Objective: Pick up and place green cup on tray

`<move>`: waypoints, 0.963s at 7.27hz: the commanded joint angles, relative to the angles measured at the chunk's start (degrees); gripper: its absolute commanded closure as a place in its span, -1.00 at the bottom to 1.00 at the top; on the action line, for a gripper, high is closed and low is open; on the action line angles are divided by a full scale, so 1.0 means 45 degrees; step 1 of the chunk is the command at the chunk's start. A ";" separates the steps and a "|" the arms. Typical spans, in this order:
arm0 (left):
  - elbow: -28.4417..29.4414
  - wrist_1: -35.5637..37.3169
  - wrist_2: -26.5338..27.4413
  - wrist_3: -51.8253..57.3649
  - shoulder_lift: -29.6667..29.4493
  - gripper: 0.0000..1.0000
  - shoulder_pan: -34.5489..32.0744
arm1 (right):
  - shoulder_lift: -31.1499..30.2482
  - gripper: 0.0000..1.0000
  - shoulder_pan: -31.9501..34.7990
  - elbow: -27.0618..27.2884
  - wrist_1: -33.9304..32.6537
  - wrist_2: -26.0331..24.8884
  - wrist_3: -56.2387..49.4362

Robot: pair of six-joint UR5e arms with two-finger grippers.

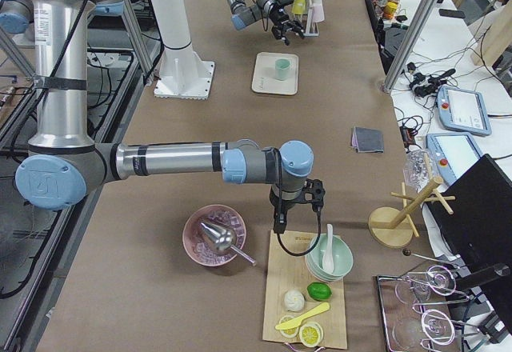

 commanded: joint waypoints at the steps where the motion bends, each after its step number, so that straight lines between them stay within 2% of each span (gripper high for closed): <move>1: -0.1699 0.6703 -0.1085 0.0000 -0.0179 -0.95 -0.2891 | 0.0030 -1.00 0.0000 -0.0116 -0.0027 0.0027 0.0040; 2: -0.2129 1.0428 -0.1209 0.0000 -0.0626 -0.95 -0.4629 | -0.0048 -1.00 0.0019 -0.0021 -0.0008 0.0278 0.0001; 3: -0.2539 1.2611 -0.2331 -0.0020 -0.0533 -0.95 -0.5671 | -0.0010 -1.00 0.0019 -0.0039 0.0011 0.0300 0.0001; 4: -0.2524 1.4567 -0.5436 0.0077 -0.0165 -0.95 -0.7499 | 0.0010 -1.00 0.0019 -0.0001 0.0011 0.0300 -0.0019; 5: -0.1673 1.6191 -0.8716 0.1683 0.0051 -0.95 -0.9238 | -0.0028 -1.00 0.0019 0.0000 0.0011 0.0281 -0.0019; 6: -0.1104 1.6092 -0.9735 0.5005 0.2200 -0.95 -1.0589 | -0.0048 -1.00 0.0019 -0.0039 0.0011 0.0242 0.0078; 7: -0.0769 1.5588 -1.0577 0.5715 0.3536 -0.95 -1.1434 | 0.0010 -1.00 0.0019 -0.0059 0.0011 0.0203 0.0098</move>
